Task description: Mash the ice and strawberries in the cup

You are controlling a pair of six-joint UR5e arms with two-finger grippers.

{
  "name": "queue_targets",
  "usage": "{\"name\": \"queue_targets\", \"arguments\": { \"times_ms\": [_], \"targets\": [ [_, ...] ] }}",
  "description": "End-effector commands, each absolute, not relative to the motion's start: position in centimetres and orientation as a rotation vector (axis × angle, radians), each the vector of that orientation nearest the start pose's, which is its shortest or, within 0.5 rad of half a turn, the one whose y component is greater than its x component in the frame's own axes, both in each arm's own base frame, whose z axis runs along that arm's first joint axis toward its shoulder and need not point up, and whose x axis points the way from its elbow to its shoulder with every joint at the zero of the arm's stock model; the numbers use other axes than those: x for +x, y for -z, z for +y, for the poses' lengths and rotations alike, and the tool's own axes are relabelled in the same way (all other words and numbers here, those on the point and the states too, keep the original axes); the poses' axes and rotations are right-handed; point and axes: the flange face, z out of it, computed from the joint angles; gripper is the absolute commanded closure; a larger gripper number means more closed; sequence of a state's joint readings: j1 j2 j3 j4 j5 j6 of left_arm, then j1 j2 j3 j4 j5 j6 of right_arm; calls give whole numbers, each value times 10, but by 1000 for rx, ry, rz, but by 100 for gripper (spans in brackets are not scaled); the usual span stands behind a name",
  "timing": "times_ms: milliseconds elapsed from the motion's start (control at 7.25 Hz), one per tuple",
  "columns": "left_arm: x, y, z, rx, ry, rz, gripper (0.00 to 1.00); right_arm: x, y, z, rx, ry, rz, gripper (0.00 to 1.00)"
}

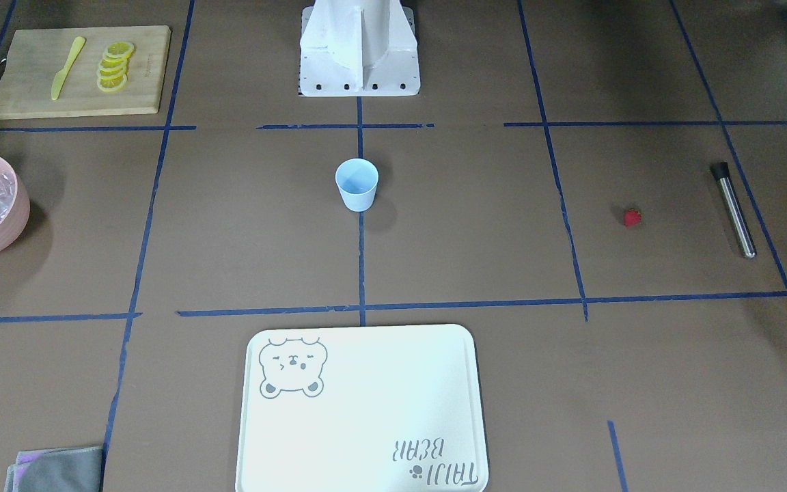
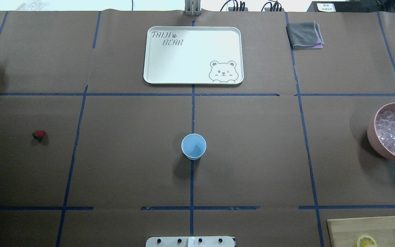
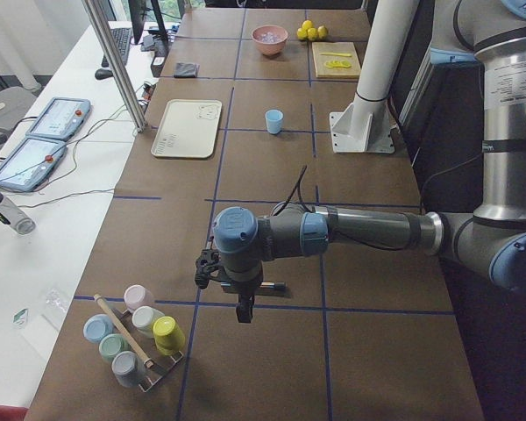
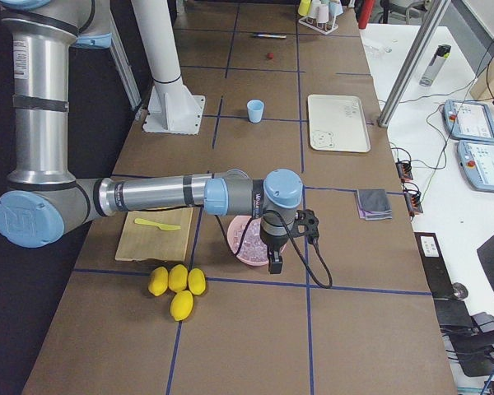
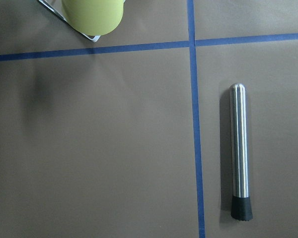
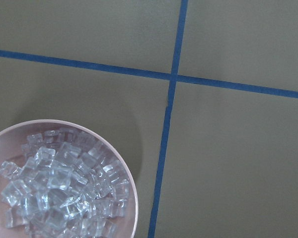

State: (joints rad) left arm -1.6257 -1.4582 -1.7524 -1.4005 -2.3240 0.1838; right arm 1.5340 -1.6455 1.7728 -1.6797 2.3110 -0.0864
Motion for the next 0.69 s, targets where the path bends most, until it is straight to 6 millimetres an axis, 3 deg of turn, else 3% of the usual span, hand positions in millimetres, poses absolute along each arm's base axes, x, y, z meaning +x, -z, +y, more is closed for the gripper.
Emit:
{"name": "queue_targets", "arguments": {
  "times_ms": [0,138,276,552],
  "targets": [
    [-85,-633,-433,6,-99,757,0,49,-605,-460,42,126,-747,0],
    [-85,-633,-432,4,-100,758,0,48,-601,-461,47,126,-750,0],
    [-85,-633,-432,4,-98,758,0,34,-586,-465,84,175,-750,0],
    [-81,-635,-433,-3,-107,758,0,1,-575,-473,164,278,-764,0]
  ]
}}
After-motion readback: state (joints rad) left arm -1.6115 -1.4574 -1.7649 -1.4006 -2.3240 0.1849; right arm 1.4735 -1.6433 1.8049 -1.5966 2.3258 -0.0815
